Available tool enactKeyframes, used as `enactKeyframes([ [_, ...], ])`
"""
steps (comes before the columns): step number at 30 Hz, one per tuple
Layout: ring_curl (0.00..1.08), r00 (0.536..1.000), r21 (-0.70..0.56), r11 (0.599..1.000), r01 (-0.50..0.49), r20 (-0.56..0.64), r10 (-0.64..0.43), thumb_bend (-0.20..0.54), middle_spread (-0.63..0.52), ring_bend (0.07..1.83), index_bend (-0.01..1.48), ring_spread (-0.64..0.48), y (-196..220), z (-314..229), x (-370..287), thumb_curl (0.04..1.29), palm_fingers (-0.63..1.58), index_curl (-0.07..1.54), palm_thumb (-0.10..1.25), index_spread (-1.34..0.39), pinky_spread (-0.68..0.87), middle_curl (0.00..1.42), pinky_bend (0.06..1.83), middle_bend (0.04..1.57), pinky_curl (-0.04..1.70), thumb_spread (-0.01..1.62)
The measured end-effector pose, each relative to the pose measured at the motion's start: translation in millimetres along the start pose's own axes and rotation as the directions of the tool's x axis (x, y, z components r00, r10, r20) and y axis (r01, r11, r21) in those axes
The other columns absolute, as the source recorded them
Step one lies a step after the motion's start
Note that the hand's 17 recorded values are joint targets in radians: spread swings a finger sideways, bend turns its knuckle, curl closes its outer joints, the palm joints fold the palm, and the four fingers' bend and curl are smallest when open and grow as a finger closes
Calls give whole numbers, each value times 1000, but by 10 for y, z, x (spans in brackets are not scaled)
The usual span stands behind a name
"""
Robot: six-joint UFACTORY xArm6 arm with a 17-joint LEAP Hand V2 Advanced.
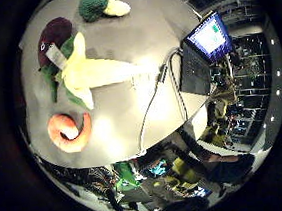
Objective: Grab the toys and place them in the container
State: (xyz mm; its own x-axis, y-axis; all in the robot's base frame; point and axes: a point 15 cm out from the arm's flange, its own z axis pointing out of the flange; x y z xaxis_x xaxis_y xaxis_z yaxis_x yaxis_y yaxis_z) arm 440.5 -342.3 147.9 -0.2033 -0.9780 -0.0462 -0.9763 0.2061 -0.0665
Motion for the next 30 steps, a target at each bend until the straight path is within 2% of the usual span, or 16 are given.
enactKeyframes([
  [7,250,1000,-27,1000,-6,-12,6,-29,-1,373,150,117,-166,305,341,296,162,249,404,-373,378,338,449,282,284,951],
  [18,246,1000,-127,992,11,-17,-13,-30,-2,385,159,107,58,806,509,290,211,260,409,-353,373,332,433,284,275,954],
  [21,247,1000,-150,988,22,-17,-25,-28,-12,426,159,62,107,905,506,294,318,263,424,-332,355,336,431,314,268,960],
  [24,267,999,-174,984,33,-16,-36,-26,-37,538,159,-17,158,962,500,298,447,264,445,-326,274,347,412,357,255,963],
  [28,296,999,-182,983,36,-14,-39,-21,-112,709,178,-154,172,968,488,308,753,276,494,-360,103,382,425,486,226,959],
  [29,320,999,-184,982,40,-15,-43,-18,-134,780,188,-181,171,964,482,310,953,282,508,-370,41,398,488,524,239,960],
  [30,304,999,-187,981,45,-18,-49,-20,-146,783,173,-197,170,967,473,312,961,267,516,-376,0,393,497,520,218,958],
])
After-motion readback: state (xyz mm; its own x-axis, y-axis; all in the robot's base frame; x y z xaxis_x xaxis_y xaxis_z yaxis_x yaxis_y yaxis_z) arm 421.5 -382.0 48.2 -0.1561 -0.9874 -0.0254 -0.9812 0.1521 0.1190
